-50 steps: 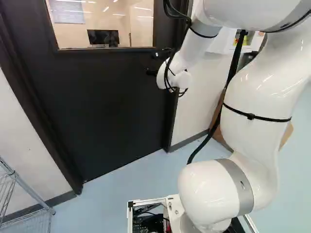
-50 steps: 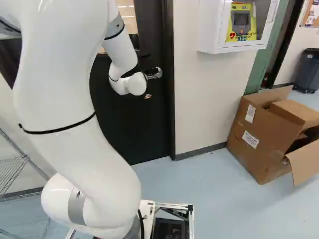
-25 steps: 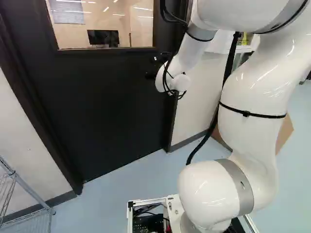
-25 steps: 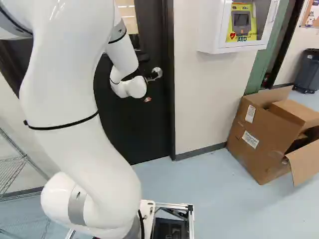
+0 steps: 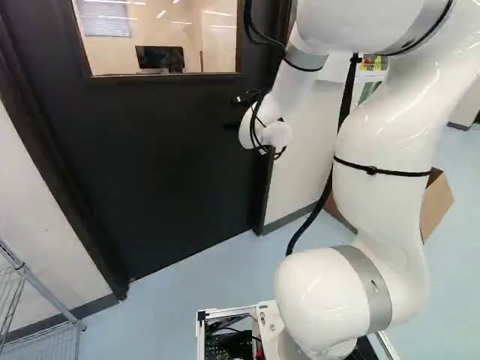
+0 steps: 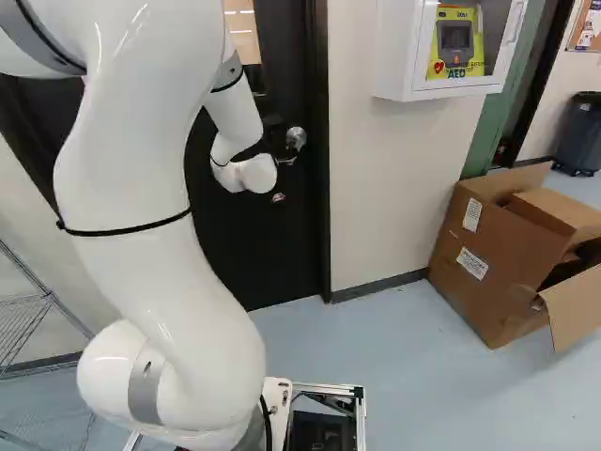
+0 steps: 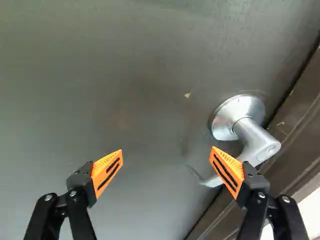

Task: Open the door and move inside

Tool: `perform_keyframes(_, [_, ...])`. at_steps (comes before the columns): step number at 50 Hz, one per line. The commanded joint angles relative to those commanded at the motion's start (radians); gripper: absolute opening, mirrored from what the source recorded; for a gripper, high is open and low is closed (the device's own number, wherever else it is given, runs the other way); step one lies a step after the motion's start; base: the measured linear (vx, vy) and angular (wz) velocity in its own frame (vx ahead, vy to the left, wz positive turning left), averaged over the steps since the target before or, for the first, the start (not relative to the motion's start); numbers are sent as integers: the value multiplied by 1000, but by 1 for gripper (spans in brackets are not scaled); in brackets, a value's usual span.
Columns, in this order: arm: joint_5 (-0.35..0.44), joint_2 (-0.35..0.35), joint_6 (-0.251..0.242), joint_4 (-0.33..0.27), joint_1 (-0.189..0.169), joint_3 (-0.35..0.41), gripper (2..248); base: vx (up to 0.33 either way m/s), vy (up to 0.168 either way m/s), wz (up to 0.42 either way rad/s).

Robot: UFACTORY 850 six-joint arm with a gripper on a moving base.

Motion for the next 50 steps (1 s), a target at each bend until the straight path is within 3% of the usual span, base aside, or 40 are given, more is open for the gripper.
perform_keyframes(32, [10,-71,0,-2,0,-5,247,0,0,0])
perform_keyframes(50, [18,-157,0,-4,-6,-66,247,0,0,0])
